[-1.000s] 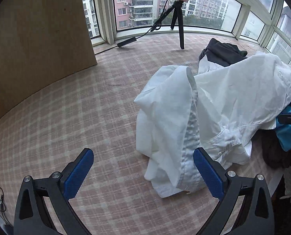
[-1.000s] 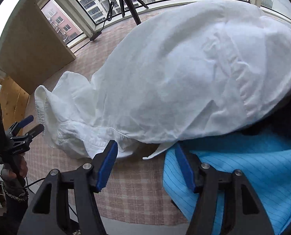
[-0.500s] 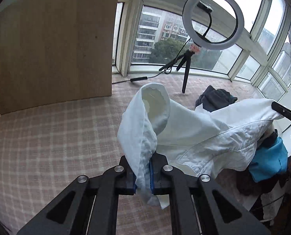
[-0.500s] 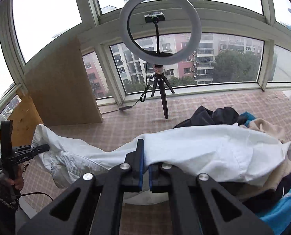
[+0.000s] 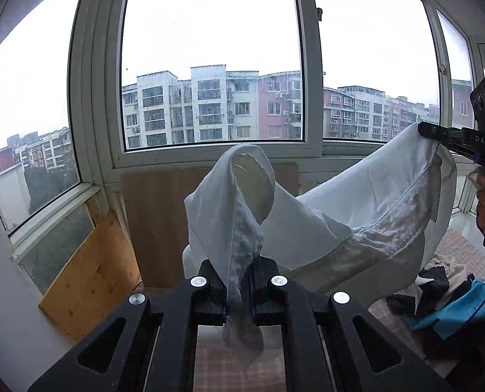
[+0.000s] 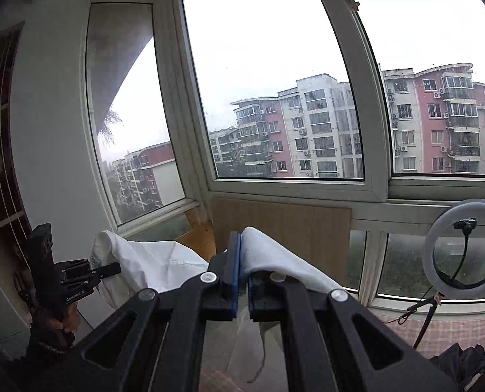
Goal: Fold clothes
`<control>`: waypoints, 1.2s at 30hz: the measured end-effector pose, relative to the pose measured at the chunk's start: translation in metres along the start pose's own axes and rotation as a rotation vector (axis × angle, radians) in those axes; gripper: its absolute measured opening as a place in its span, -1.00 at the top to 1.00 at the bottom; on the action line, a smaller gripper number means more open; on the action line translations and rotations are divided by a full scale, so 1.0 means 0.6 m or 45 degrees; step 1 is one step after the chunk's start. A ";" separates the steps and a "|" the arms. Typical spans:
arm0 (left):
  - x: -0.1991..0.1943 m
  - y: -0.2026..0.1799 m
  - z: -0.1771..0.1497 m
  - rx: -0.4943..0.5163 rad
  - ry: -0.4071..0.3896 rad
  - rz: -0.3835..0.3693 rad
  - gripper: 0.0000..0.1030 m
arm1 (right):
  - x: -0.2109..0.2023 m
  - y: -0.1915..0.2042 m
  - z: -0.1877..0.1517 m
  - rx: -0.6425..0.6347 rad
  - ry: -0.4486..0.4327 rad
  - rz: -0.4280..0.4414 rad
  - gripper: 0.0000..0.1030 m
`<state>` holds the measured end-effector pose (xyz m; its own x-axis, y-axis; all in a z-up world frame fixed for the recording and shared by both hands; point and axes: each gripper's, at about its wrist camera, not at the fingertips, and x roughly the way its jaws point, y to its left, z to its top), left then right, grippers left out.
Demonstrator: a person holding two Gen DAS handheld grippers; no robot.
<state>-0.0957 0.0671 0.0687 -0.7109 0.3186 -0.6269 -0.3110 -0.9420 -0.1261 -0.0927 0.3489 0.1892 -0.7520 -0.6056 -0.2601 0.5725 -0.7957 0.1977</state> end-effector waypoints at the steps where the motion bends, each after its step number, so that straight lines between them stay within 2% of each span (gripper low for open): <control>1: 0.001 0.004 -0.013 -0.006 0.032 -0.006 0.85 | 0.012 -0.011 -0.021 0.022 0.041 0.000 0.93; 4: 0.005 0.017 -0.051 -0.023 0.129 -0.022 0.85 | 0.047 -0.060 -0.090 0.114 0.168 -0.024 0.93; 6: 0.008 0.025 -0.076 -0.035 0.193 -0.033 0.84 | 0.069 -0.123 -0.149 0.221 0.207 -0.091 0.93; 7: 0.009 0.029 -0.088 -0.041 0.225 -0.039 0.75 | 0.098 -0.161 -0.180 0.249 0.245 -0.175 0.88; 9: 0.061 0.016 -0.134 -0.031 0.394 -0.109 0.64 | 0.176 -0.225 -0.254 0.277 0.438 -0.398 0.54; 10: 0.089 0.009 -0.158 -0.025 0.483 -0.147 0.65 | 0.206 -0.263 -0.307 0.354 0.587 -0.549 0.38; 12: 0.146 -0.006 -0.206 -0.013 0.661 -0.223 0.72 | 0.224 -0.315 -0.413 0.578 0.774 -0.612 0.34; 14: 0.203 -0.021 -0.254 -0.001 0.840 -0.300 0.73 | 0.189 -0.339 -0.505 0.780 0.778 -0.522 0.33; 15: 0.201 -0.013 -0.254 0.004 0.835 -0.294 0.73 | 0.170 -0.351 -0.551 0.880 0.774 -0.472 0.32; 17: 0.183 0.012 -0.238 0.016 0.770 -0.248 0.73 | 0.113 -0.354 -0.619 0.986 0.734 -0.492 0.27; 18: 0.175 0.025 -0.227 0.025 0.727 -0.213 0.71 | 0.095 -0.351 -0.643 1.014 0.712 -0.493 0.20; 20: 0.164 0.049 -0.206 0.041 0.651 -0.139 0.65 | 0.069 -0.344 -0.685 1.046 0.710 -0.508 -0.08; 22: 0.161 0.068 -0.185 0.053 0.590 -0.061 0.64 | 0.061 -0.335 -0.718 1.050 0.742 -0.517 -0.09; 24: 0.167 0.088 -0.167 0.063 0.534 -0.005 0.64 | 0.070 -0.326 -0.741 1.043 0.785 -0.515 -0.09; 27: 0.190 0.102 -0.153 0.074 0.511 0.011 0.59 | 0.100 -0.309 -0.751 1.040 0.835 -0.501 -0.11; 28: 0.198 0.103 -0.151 0.080 0.508 0.020 0.58 | 0.106 -0.300 -0.745 0.988 0.799 -0.528 -0.20; 30: 0.213 0.113 -0.147 0.094 0.507 0.024 0.58 | 0.128 -0.286 -0.736 0.933 0.793 -0.517 -0.20; 31: 0.221 0.118 -0.146 0.097 0.506 0.023 0.58 | 0.139 -0.278 -0.730 0.916 0.791 -0.496 0.01; 32: 0.228 0.123 -0.144 0.103 0.504 0.028 0.58 | 0.149 -0.267 -0.720 0.874 0.788 -0.481 0.69; 33: 0.234 0.128 -0.142 0.109 0.501 0.034 0.58 | 0.156 -0.254 -0.703 0.818 0.800 -0.482 0.95; 36: 0.245 0.145 -0.136 0.132 0.479 0.042 0.58 | 0.130 -0.214 -0.615 0.670 0.714 -0.500 0.94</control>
<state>-0.1758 0.0234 -0.0969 -0.4469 0.2097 -0.8697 -0.3676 -0.9293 -0.0352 -0.1043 0.4042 -0.2054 -0.5118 -0.3073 -0.8023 -0.0253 -0.9280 0.3717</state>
